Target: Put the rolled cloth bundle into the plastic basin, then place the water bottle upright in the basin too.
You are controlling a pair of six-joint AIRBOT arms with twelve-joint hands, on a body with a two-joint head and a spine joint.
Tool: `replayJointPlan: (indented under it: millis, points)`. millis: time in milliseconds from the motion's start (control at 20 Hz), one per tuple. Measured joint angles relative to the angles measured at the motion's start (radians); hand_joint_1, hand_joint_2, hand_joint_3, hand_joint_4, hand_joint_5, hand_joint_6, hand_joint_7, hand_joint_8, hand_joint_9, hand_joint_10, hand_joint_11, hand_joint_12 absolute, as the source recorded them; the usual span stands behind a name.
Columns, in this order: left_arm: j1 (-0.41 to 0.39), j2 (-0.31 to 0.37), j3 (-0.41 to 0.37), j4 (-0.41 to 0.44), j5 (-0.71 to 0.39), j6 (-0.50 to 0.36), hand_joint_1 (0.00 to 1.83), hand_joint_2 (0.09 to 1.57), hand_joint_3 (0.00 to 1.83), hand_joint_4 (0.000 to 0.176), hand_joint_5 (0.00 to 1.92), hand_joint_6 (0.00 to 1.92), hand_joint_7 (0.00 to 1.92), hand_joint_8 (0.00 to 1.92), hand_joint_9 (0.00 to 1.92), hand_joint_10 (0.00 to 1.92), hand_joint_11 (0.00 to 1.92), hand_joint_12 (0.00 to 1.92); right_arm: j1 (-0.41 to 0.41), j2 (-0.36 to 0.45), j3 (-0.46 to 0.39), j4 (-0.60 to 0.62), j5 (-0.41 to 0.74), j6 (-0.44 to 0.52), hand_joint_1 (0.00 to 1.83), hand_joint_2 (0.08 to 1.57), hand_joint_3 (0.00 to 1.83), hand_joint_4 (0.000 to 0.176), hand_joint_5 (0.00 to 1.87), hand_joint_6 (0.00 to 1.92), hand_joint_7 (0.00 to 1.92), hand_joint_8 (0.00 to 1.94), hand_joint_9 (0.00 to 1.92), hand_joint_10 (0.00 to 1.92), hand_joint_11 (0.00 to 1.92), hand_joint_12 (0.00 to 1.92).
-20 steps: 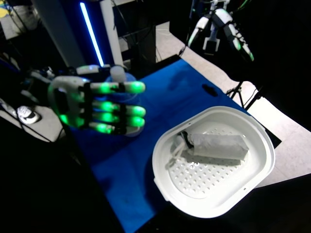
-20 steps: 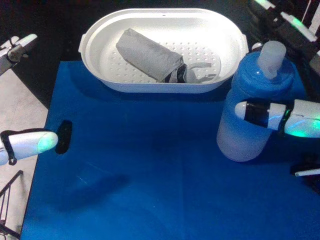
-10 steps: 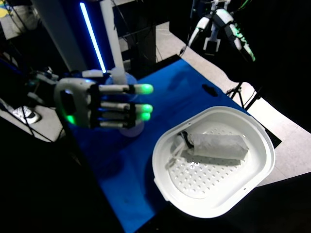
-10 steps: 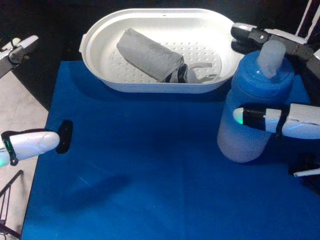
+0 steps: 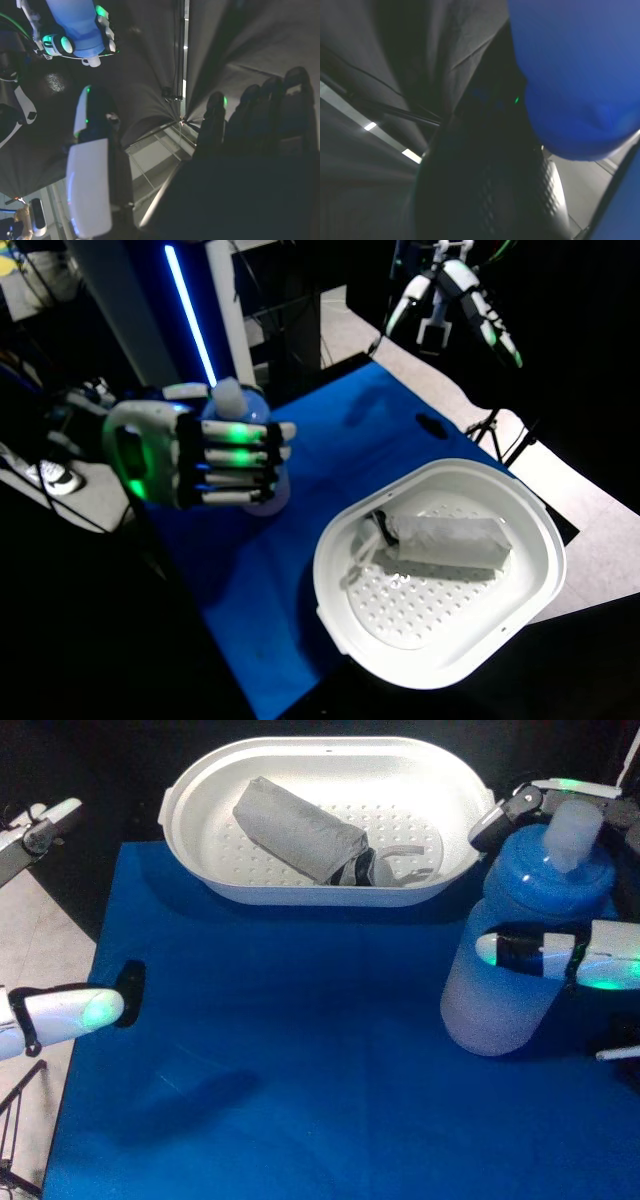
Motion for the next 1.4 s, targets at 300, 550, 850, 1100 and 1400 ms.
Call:
replayJointPlan:
  millis: [300, 550, 850, 1100, 1400]
  points:
    - [0.000, -0.004, 0.000, 0.000, 0.003, -0.002, 0.86, 0.87, 0.00, 0.176, 0.14, 0.00, 0.00, 0.00, 0.00, 0.00, 0.00, 0.00, 0.145, 0.049, 0.023, -0.135, -0.097, -0.002, 1.28, 1.09, 0.00, 0.000, 0.94, 0.83, 1.14, 0.96, 1.29, 1.46, 1.23, 1.77]
    - [0.000, -0.005, 0.004, -0.003, 0.011, -0.005, 0.82, 0.85, 0.00, 0.176, 0.13, 0.00, 0.00, 0.00, 0.00, 0.00, 0.00, 0.00, 0.246, 0.065, 0.054, -0.175, -0.120, 0.000, 1.16, 1.13, 0.00, 0.000, 0.95, 1.02, 1.20, 1.04, 1.37, 1.58, 1.30, 1.86]
    - [0.000, -0.006, 0.008, 0.007, 0.013, -0.006, 0.86, 0.84, 0.00, 0.176, 0.13, 0.00, 0.00, 0.00, 0.00, 0.00, 0.00, 0.00, 0.365, 0.047, 0.109, -0.204, -0.144, -0.007, 1.26, 1.14, 0.00, 0.000, 0.87, 0.93, 1.03, 1.18, 1.12, 1.41, 1.05, 1.74]
    - [-0.001, -0.006, 0.017, 0.029, 0.011, -0.016, 0.75, 0.84, 0.01, 0.176, 0.09, 0.00, 0.00, 0.00, 0.00, 0.00, 0.00, 0.00, 0.505, -0.031, 0.209, -0.150, -0.214, -0.079, 1.24, 1.15, 0.00, 0.000, 0.91, 0.89, 0.97, 1.33, 1.10, 1.64, 1.05, 1.91]
    - [-0.012, -0.016, 0.026, 0.035, 0.014, -0.024, 0.65, 0.86, 0.01, 0.176, 0.06, 0.00, 0.00, 0.00, 0.00, 0.00, 0.00, 0.00, 0.548, -0.146, 0.397, -0.031, -0.404, -0.092, 1.28, 1.08, 0.00, 0.000, 1.05, 0.69, 1.09, 1.07, 1.06, 1.29, 0.92, 1.71]
